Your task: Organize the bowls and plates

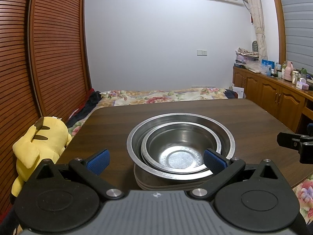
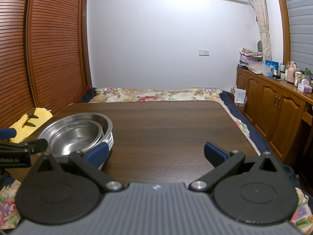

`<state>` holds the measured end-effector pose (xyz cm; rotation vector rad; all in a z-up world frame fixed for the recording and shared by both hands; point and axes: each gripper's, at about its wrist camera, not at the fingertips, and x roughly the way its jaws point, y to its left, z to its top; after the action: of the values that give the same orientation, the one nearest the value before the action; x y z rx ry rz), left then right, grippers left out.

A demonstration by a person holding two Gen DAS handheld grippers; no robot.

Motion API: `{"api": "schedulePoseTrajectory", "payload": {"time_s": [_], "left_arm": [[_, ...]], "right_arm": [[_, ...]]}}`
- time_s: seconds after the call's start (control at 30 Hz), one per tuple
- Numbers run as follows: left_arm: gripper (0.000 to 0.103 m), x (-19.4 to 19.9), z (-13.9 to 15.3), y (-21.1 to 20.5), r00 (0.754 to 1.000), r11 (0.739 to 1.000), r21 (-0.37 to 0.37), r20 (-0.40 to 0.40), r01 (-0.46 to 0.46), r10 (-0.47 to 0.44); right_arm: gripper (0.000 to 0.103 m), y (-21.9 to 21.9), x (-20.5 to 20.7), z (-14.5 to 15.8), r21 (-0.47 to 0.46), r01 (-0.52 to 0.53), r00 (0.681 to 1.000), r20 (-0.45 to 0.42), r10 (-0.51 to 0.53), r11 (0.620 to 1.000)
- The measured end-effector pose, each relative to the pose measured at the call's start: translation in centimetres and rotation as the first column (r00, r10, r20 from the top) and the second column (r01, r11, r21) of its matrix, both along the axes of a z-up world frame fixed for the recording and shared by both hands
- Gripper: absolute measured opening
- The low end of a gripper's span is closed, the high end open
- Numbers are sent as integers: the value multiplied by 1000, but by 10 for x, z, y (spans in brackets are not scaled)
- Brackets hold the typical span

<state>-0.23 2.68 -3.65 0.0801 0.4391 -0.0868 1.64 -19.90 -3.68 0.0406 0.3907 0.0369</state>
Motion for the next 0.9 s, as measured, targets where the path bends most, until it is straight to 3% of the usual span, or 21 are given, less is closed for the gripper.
{"api": "schedulePoseTrajectory", "payload": {"time_s": [0.9], "left_arm": [[103,0,0,0,1000,1000,0,-4,0,0]], "right_arm": [[103,1,2,-3,1,-4,1000,-3,4,1000]]}}
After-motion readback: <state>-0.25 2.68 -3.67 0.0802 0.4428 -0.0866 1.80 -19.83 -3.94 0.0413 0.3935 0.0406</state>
